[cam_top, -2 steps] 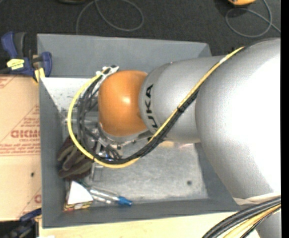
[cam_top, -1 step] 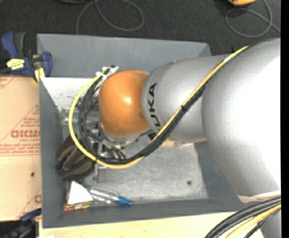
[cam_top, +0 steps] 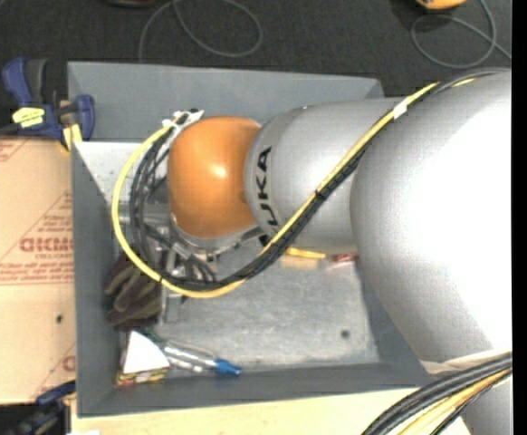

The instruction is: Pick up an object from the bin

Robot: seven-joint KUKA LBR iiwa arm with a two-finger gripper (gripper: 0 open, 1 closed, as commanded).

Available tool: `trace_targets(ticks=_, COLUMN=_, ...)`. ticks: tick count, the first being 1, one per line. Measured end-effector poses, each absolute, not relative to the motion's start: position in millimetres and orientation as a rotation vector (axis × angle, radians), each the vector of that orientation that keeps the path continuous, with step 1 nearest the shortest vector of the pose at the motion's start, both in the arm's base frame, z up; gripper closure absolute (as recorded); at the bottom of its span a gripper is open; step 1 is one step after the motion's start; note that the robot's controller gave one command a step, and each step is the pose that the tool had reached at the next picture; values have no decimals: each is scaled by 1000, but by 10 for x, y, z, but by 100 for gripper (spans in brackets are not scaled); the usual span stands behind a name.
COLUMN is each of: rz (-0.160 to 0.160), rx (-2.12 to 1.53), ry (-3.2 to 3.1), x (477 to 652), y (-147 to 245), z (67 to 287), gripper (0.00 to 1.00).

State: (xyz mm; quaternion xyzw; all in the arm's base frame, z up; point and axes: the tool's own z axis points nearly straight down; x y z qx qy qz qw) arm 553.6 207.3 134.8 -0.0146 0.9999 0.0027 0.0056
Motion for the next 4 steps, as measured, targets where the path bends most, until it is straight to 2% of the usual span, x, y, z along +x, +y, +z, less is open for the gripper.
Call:
trace_targets(ticks=1, rz=5, rx=-146, ry=3126, x=5517, y=2113, z=1357, gripper=0)
trace_targets(ticks=3, rz=0, rx=-798, ry=3024, x=5490, y=2189, z=1315, gripper=0)
trace_targets(ticks=4, rz=6, rx=-611, ry=3068, x=5456, y=2167, z=1278, gripper=0)
